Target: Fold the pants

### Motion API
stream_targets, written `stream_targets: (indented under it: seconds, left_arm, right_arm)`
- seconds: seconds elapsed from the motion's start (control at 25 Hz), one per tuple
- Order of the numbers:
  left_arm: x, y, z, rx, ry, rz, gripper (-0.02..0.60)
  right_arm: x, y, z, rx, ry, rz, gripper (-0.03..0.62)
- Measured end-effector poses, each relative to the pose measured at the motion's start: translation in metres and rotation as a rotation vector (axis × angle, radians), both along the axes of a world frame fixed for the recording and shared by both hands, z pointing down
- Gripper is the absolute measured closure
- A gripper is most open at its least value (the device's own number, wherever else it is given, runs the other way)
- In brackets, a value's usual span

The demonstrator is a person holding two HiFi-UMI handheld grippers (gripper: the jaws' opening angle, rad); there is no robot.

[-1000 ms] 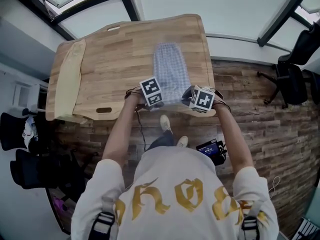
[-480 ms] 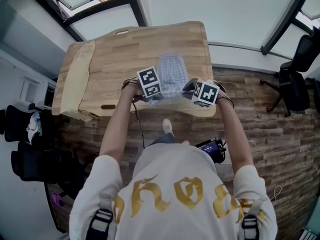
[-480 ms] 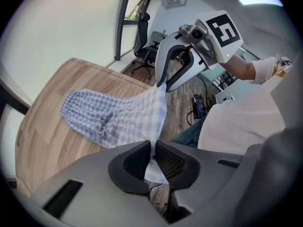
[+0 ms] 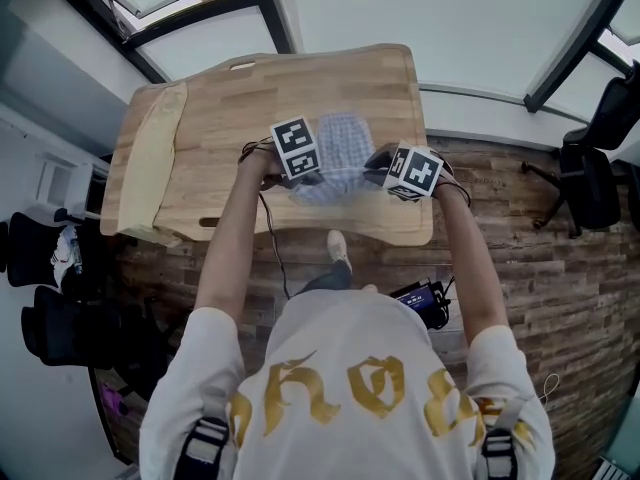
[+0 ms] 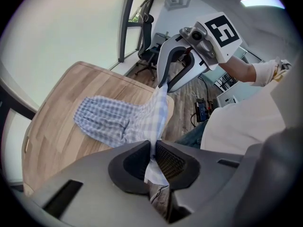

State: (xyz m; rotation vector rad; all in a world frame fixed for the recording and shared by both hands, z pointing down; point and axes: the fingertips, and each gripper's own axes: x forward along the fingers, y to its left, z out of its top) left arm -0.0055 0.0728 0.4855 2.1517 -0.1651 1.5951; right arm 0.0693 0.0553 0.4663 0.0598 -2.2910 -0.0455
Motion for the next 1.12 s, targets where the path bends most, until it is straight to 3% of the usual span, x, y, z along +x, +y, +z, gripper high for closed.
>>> stream_targets:
  seconds: [0.68,1.12]
  left_arm:
    - [-0.030,-0.190,0.035,-0.014,-0.019,0.098,0.517]
    - [-0.038,-0.261,0.125,-0.088,-0.044,0.109,0.517]
  right_arm:
    - [-0.031,-0.188,0.036,0.008,0.063,0.120,0.528]
    - [-0.037,-0.265,0.126,-0.157,0.146,0.206,0.528]
